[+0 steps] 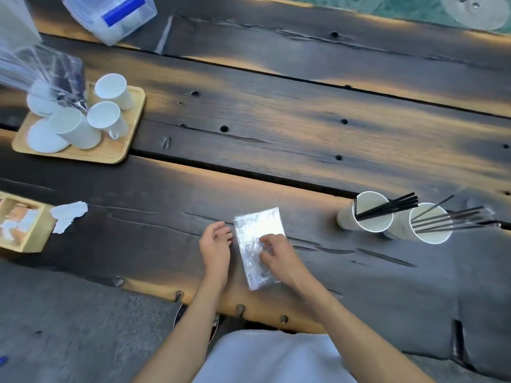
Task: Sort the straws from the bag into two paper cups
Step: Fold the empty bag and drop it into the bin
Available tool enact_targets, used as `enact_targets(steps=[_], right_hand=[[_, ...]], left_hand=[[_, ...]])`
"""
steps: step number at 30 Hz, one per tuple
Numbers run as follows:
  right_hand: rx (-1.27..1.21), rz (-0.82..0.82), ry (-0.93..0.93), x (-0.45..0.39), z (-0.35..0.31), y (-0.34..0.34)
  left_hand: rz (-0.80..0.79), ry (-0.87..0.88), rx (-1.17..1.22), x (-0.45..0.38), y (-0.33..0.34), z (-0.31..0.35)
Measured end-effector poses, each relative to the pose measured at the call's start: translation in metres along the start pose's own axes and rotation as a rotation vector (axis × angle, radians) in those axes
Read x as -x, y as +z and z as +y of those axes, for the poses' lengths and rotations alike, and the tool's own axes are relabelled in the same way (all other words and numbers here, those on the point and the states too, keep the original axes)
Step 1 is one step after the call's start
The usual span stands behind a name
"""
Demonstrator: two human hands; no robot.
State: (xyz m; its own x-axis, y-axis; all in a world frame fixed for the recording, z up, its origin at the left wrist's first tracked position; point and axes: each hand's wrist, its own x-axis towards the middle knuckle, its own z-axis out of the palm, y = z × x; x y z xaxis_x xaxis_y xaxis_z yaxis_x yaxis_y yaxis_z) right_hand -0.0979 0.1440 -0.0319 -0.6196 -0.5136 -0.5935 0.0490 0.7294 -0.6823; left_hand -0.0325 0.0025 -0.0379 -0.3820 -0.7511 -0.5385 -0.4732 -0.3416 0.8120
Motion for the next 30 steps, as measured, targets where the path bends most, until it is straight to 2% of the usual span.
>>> enact_targets(steps=[2, 4, 6, 8, 10, 11, 14, 17, 19, 21, 25, 27, 30], right_hand=[[0.02, -0.021, 0.016, -0.003, 0.003, 0.002], [0.016, -0.004, 0.035, -0.006, 0.008, 0.001], [-0.09, 0.035, 0.096, -0.009, 0.011, -0.001], [-0.343, 0.095, 0.21, -0.013, 0.011, -0.007], [-0.58, 0.153, 0.321, -0.016, 0.01, -0.013], [-0.635, 0.164, 0.354, -0.018, 0.01, -0.015], [-0.724, 0.173, 0.416, -0.018, 0.015, -0.019], [-0.758, 0.205, 0.479, -0.018, 0.025, -0.021], [-0.704, 0.191, 0.475, -0.018, 0.032, -0.02], [-0.619, 0.208, 0.481, -0.019, 0.035, -0.019], [-0.422, 0.202, 0.456, -0.025, 0.031, -0.015], [-0.188, 0.178, 0.388, -0.025, 0.029, -0.014], [0.423, 0.122, 0.127, -0.022, 0.032, -0.022]], left_hand=[[0.139, 0.051, -0.177, -0.003, -0.005, -0.001], [0.188, 0.221, -0.365, -0.004, -0.003, 0.003], [0.057, 0.411, -0.48, -0.003, 0.007, 0.01], [-0.171, 0.462, -0.579, -0.006, 0.023, 0.019], [-0.33, 0.353, -0.626, -0.014, 0.039, 0.026], [-0.358, 0.239, -0.599, -0.02, 0.044, 0.028], [-0.34, -0.115, -0.415, -0.037, 0.052, 0.027], [-0.295, -0.172, -0.334, -0.047, 0.053, 0.026], [-0.272, -0.154, -0.387, -0.048, 0.055, 0.026], [-0.252, -0.082, -0.536, -0.047, 0.056, 0.028], [-0.29, 0.278, -1.124, -0.041, 0.066, 0.035], [-0.435, 0.404, -1.167, -0.034, 0.078, 0.039], [-0.783, 0.3, -1.076, -0.023, 0.096, 0.039]])
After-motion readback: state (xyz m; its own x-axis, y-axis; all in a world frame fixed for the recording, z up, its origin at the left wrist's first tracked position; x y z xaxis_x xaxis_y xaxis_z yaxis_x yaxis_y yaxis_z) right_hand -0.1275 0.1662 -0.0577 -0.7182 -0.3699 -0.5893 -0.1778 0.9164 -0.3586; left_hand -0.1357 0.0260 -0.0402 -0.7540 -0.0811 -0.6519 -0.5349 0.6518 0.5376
